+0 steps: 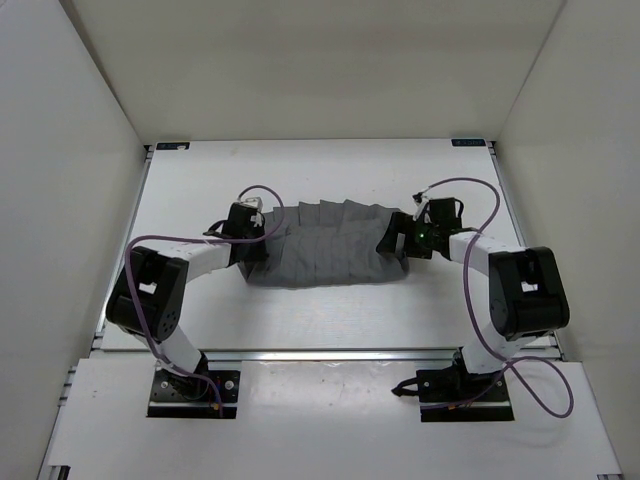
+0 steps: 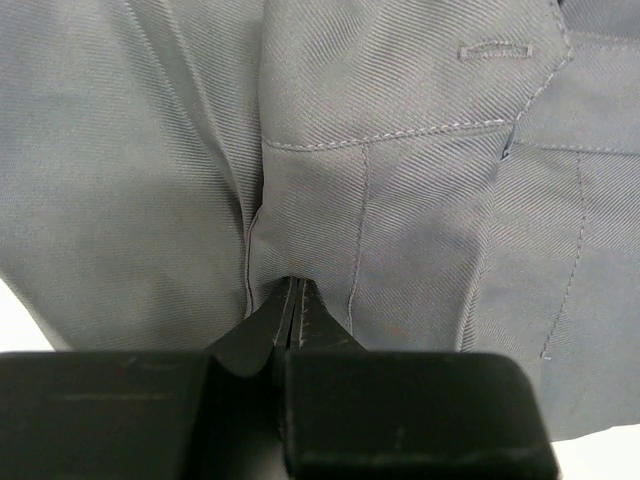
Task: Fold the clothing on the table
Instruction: Fold the skirt
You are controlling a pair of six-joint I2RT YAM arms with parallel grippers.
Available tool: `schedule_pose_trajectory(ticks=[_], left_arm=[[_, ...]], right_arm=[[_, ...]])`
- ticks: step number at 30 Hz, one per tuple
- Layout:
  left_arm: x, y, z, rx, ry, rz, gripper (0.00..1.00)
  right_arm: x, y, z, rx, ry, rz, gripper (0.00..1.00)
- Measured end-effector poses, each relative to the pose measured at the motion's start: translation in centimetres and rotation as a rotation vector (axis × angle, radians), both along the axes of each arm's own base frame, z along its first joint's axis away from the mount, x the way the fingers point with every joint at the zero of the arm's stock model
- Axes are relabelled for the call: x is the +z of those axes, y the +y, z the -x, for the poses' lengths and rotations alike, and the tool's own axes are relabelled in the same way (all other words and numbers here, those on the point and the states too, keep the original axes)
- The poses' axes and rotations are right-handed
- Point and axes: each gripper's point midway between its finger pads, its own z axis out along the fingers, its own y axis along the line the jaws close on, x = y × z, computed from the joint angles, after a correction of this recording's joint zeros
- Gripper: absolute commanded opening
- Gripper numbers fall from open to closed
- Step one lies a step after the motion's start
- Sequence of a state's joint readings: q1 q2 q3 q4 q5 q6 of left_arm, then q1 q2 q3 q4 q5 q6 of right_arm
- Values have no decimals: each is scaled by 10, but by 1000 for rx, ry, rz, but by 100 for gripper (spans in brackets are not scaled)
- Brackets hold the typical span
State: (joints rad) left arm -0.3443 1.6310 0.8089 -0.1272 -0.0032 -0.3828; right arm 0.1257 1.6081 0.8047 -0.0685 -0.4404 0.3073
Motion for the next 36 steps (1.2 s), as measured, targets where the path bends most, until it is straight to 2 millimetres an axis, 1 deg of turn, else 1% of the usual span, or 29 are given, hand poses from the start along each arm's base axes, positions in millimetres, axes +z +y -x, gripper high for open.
schedule_pose_trajectory(ticks=[2, 3, 4, 5, 6, 8, 9, 10, 14, 17, 19, 20, 22, 23, 25, 27, 29, 30, 31, 33, 36], left_arm=[[0, -2, -5, -1, 0, 1, 0], [0, -3, -7, -2, 1, 1, 0], [0, -4, -10, -4, 0, 1, 0], [0, -6, -12, -5, 1, 0, 0], [0, -8, -14, -8, 4, -2, 0], [0, -11, -19, -14, 10, -4, 0], [0, -13, -21, -16, 14, -6, 0], [0, -15, -22, -18, 23, -7, 0], [0, -23, -26, -30, 41, -10, 0], [0, -37, -22, -56, 48, -2, 0], [0, -48, -16, -78, 57, 15, 0], [0, -55, -13, -92, 64, 29, 0], [-1, -68, -9, -114, 71, 63, 0], [-1, -76, -7, -125, 75, 87, 0], [-1, -93, -4, -151, 84, 135, 0], [-1, -112, -2, -182, 97, 172, 0], [0, -128, -2, -212, 105, 201, 0], [0, -135, -2, -223, 109, 217, 0], [0, -140, -3, -231, 113, 232, 0], [0, -147, -3, -241, 126, 259, 0], [-1, -147, -5, -235, 150, 300, 0]], right_arm=[[-1, 7, -2, 13, -3, 0, 67], [-3, 10, -2, 21, 0, 3, 61], [-6, 13, -2, 27, 9, 6, 48], [-8, 16, -4, 35, 10, 13, 32], [-10, 18, -5, 42, 15, 25, 23], [-18, 21, -4, 42, 43, 36, 12], [-19, 21, -5, 41, 45, 39, 3], [-20, 18, -6, 32, 49, 48, 0], [-20, 6, -7, -4, 72, 68, 1], [-11, -11, -15, -40, 76, 97, 0], [5, -20, -25, -54, 58, 114, 0], [17, -22, -33, -56, 35, 118, 0], [47, -23, -51, -54, -31, 118, 1], [64, -19, -60, -44, -75, 117, 0], [98, -6, -73, -15, -163, 115, 0], [127, 17, -78, 36, -238, 113, 1], [148, 45, -76, 103, -291, 109, 0], [153, 60, -72, 141, -306, 110, 0], [155, 72, -68, 173, -312, 112, 0], [151, 95, -60, 236, -300, 127, 0], [127, 123, -49, 320, -245, 164, 0]])
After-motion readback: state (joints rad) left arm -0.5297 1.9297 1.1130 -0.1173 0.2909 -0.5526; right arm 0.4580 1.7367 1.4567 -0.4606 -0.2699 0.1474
